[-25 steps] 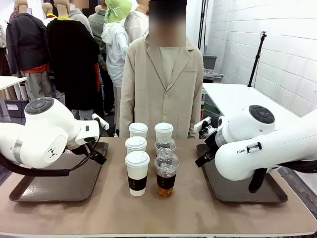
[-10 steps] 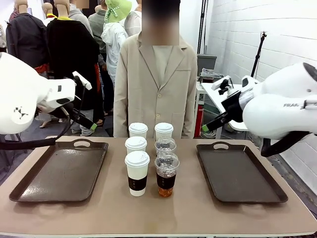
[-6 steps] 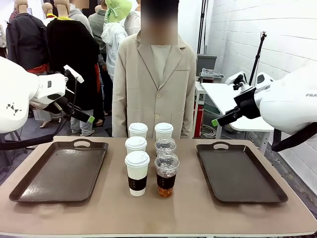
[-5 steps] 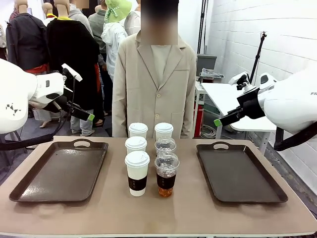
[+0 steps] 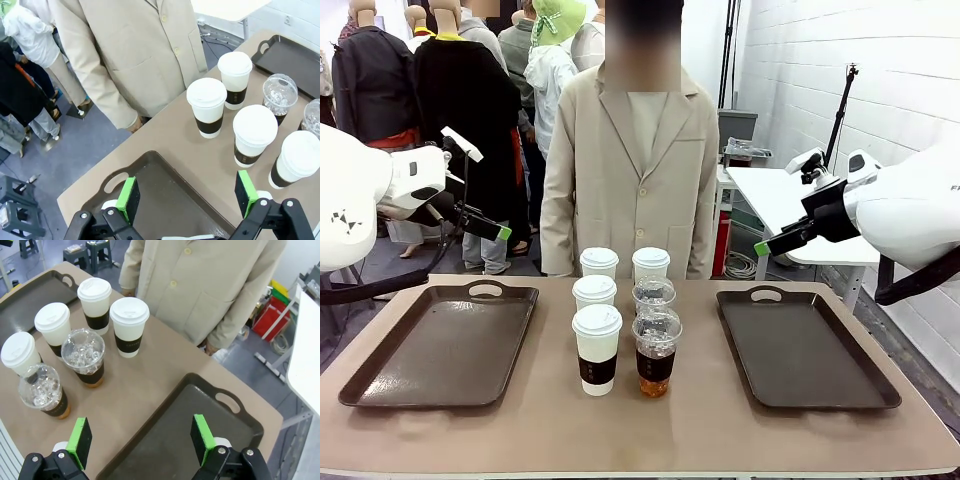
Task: Distribute the coffee onto the tray.
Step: Pick up one iced Americano and place it on the right Handle tray.
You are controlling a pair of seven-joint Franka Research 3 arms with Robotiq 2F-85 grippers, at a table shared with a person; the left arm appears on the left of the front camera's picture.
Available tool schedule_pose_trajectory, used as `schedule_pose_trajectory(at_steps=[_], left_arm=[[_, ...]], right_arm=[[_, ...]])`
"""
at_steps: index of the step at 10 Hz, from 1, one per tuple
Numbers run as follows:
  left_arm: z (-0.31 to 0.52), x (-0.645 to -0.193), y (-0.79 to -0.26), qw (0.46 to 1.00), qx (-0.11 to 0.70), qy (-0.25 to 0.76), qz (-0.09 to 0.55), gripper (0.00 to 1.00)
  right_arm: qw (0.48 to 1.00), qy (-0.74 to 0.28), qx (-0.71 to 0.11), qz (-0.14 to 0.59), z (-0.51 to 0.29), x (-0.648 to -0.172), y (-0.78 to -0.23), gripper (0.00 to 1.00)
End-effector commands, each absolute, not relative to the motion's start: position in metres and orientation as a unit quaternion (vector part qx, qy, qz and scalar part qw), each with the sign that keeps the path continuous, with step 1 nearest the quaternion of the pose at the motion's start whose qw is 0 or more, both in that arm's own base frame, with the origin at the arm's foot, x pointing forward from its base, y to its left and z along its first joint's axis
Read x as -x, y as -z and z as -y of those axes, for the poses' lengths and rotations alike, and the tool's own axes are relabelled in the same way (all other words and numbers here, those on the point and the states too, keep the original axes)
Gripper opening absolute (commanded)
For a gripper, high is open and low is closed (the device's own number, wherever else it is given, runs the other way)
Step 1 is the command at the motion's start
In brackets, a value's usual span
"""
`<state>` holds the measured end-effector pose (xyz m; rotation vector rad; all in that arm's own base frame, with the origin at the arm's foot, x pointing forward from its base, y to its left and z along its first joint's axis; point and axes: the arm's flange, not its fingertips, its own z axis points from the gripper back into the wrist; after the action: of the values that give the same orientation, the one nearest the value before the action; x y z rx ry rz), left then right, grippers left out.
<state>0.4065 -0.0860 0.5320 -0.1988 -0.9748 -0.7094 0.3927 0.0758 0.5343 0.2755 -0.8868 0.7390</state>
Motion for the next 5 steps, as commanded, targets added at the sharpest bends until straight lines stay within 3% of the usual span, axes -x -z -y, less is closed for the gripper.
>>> schedule_pose_trajectory(at_steps=[1,5], left_arm=[[0.0859,-0.4050,-0.5332,0.821,0.089,0.334,0.454,1.00],[0.0859,-0.4050,-0.5332,0.821,0.089,0.334,0.454,1.00]], right_arm=[[0.829,-0.347,-0.131,0.418,-0.0760,-0.3926,-0.5347,1.00],[0.829,-0.347,-0.131,0.418,-0.0760,-0.3926,-0.5347,1.00]])
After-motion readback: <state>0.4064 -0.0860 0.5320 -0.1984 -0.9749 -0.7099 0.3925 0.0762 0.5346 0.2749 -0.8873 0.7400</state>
